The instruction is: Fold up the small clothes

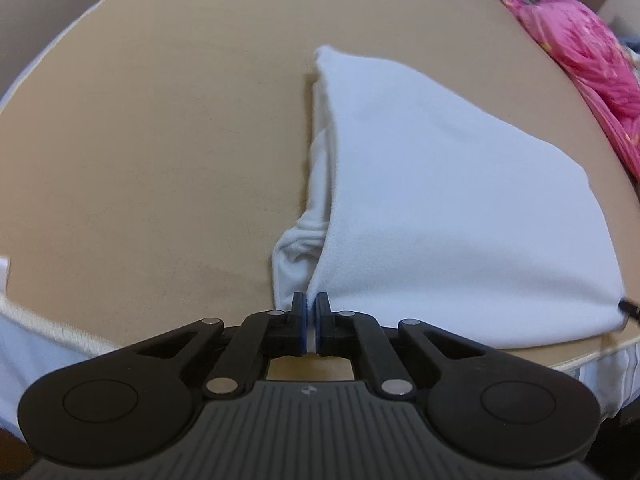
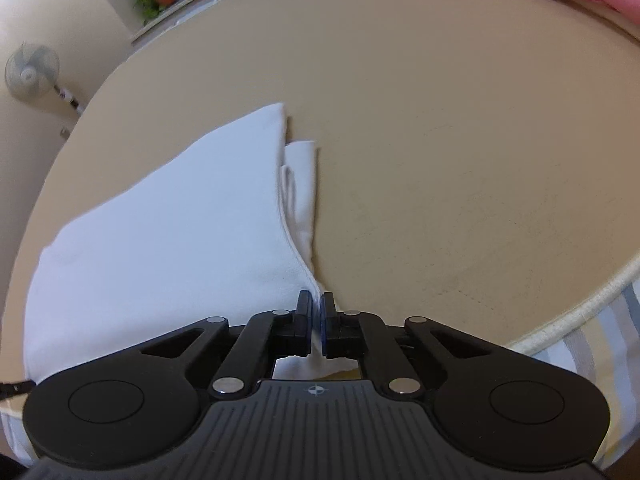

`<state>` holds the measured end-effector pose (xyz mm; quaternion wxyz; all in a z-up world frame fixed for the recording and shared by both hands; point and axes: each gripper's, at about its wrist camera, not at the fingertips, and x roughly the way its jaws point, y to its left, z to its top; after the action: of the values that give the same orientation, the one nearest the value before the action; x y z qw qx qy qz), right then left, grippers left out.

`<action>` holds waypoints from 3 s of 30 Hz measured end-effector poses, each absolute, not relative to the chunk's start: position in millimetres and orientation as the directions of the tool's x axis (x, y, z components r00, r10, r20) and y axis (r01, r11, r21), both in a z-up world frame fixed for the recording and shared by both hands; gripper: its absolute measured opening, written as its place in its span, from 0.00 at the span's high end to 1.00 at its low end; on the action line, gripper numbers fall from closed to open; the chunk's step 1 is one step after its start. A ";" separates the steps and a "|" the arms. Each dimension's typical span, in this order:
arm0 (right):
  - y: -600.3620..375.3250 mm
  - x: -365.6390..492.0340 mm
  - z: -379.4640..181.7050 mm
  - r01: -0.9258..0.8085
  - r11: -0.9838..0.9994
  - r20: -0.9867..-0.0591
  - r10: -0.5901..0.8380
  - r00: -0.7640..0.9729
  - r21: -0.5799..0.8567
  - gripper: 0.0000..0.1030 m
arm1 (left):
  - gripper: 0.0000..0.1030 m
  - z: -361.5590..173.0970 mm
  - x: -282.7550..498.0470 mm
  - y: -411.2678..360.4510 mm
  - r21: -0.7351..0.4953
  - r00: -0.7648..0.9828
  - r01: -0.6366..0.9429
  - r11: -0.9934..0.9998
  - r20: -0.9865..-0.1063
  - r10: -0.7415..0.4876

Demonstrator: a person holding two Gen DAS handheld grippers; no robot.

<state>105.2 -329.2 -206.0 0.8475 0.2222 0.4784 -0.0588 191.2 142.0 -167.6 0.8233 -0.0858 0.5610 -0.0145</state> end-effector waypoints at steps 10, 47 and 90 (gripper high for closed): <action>-332.9 87.2 -177.7 0.293 0.904 -0.736 0.033 0.676 0.310 0.90 | 0.89 -140.0 177.4 149.9 -0.227 0.490 -0.042 0.973 -0.853 -0.178; -305.6 132.3 -165.1 0.141 0.986 -0.616 -0.054 0.786 0.094 0.69 | 0.52 -161.9 189.3 207.7 -0.364 0.461 -0.260 0.894 -0.861 -0.216; -336.6 128.5 -172.0 0.249 0.964 -0.710 -0.111 0.695 0.093 0.69 | 0.93 -145.9 191.6 108.1 -0.176 0.531 -0.118 0.977 -0.843 -0.088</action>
<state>128.5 -336.6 -172.0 0.9161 0.0913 0.3779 -0.0985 191.6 108.1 -145.9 0.8686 -0.1063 0.4840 0.0085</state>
